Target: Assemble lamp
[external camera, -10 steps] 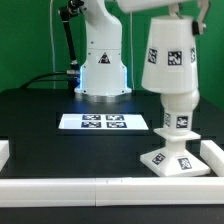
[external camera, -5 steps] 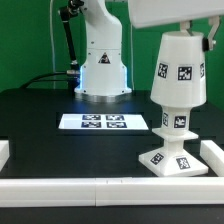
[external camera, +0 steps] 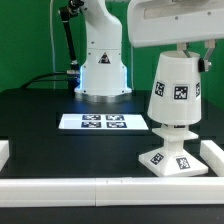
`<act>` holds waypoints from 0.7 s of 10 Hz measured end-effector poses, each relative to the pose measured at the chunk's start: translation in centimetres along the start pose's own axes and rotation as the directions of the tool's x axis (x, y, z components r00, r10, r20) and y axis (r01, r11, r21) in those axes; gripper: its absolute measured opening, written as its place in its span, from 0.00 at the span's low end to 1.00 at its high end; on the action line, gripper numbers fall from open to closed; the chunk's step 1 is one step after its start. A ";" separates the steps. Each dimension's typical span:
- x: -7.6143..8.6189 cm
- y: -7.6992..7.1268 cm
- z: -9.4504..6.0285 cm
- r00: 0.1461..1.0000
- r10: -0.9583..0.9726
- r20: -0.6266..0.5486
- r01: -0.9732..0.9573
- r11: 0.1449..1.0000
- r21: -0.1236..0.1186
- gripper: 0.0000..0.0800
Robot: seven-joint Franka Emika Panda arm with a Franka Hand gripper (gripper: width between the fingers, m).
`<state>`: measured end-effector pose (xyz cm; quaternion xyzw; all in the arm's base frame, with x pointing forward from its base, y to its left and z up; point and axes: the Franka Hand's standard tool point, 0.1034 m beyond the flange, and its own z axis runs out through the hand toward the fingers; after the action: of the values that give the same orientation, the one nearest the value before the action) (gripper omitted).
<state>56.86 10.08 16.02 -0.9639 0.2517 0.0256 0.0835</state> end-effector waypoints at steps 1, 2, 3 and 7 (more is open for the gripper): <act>0.0 0.2 0.3 1.000 0.002 0.003 -0.002 1.000 -0.004 0.06; 0.0 0.3 0.4 1.000 0.003 0.005 -0.003 1.000 -0.005 0.06; 0.1 0.3 0.4 1.000 0.004 0.004 -0.004 1.000 -0.005 0.15; 0.4 0.7 -0.1 1.000 0.013 0.016 -0.012 1.000 -0.009 0.73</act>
Offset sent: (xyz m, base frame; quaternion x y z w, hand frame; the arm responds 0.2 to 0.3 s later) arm 0.0008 -0.0045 0.0018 0.0030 -0.0122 -0.0014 0.9999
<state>56.84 9.26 15.94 -0.9624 0.2569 0.0351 0.0812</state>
